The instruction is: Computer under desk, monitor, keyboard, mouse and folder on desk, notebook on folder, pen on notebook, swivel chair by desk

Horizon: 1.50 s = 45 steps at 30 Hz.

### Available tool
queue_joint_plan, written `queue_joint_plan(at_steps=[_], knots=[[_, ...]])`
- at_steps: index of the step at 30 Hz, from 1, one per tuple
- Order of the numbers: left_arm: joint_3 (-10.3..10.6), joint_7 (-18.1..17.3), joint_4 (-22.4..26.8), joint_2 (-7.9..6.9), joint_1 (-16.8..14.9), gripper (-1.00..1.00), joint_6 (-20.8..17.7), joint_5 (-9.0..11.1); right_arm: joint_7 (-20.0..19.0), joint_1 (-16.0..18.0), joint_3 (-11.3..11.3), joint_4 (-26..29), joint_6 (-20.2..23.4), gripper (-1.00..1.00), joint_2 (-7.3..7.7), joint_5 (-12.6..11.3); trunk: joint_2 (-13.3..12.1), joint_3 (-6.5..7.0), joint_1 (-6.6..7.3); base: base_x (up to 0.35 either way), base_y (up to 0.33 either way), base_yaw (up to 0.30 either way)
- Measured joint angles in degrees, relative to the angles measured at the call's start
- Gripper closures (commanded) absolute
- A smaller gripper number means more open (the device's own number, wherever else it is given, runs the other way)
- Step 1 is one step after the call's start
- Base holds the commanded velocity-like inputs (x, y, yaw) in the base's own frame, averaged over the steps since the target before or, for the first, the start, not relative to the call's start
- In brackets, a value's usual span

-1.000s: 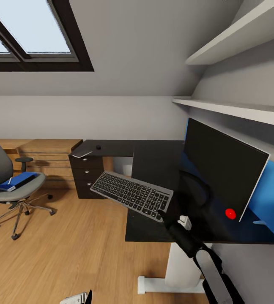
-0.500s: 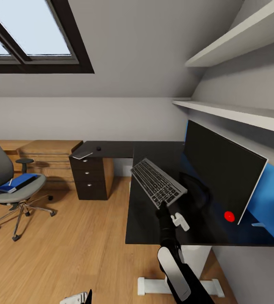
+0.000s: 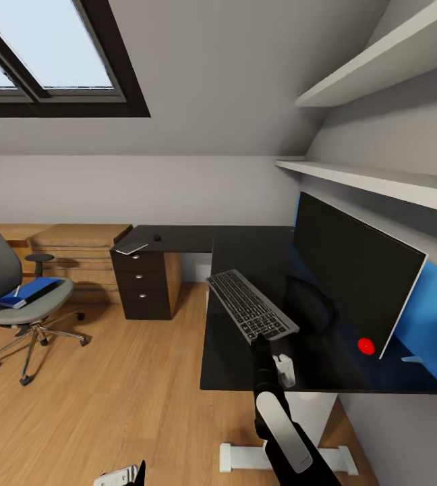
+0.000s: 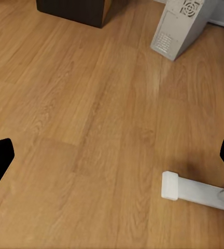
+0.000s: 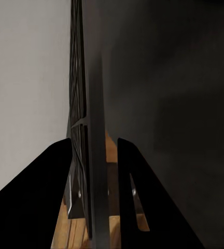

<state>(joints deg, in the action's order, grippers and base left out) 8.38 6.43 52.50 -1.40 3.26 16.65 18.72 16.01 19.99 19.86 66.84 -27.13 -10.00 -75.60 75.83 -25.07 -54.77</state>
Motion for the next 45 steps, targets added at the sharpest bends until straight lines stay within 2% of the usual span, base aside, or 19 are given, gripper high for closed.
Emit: queue_joint_plan(at_steps=[17, 26, 35, 45], knots=[[0.0, 0.0, 0.2, -0.04, 0.0, -1.0, 0.1, 0.0, 0.0, 0.0, -0.4, -0.9, -0.1, 1.0, 0.0, -0.2, 0.0, 0.0, 0.0, 0.0, 0.278, -0.027], [-0.1, 0.0, 0.3, -0.09, 0.0, -1.0, 0.1, 0.0, -0.1, 0.0, -2.2, -1.0, -5.7, 1.0, 0.0, -0.5, 0.0, 0.0, 0.0, 0.0, 0.029, -0.24], [-0.2, 0.1, 2.3, -0.09, 0.0, -1.0, 0.0, 0.2, 0.0, 0.0, -2.4, -1.1, -6.0, 1.0, 0.0, -0.5, 0.0, 0.0, 0.0, 0.0, 0.0, -0.257], [-0.2, 0.1, 2.5, -0.09, 0.0, -1.0, -0.1, 0.2, 0.1, 0.0, -2.3, -1.1, -5.9, 1.0, 0.0, -0.9, 0.0, 0.0, 0.03, 0.295, 0.008, -0.058]])
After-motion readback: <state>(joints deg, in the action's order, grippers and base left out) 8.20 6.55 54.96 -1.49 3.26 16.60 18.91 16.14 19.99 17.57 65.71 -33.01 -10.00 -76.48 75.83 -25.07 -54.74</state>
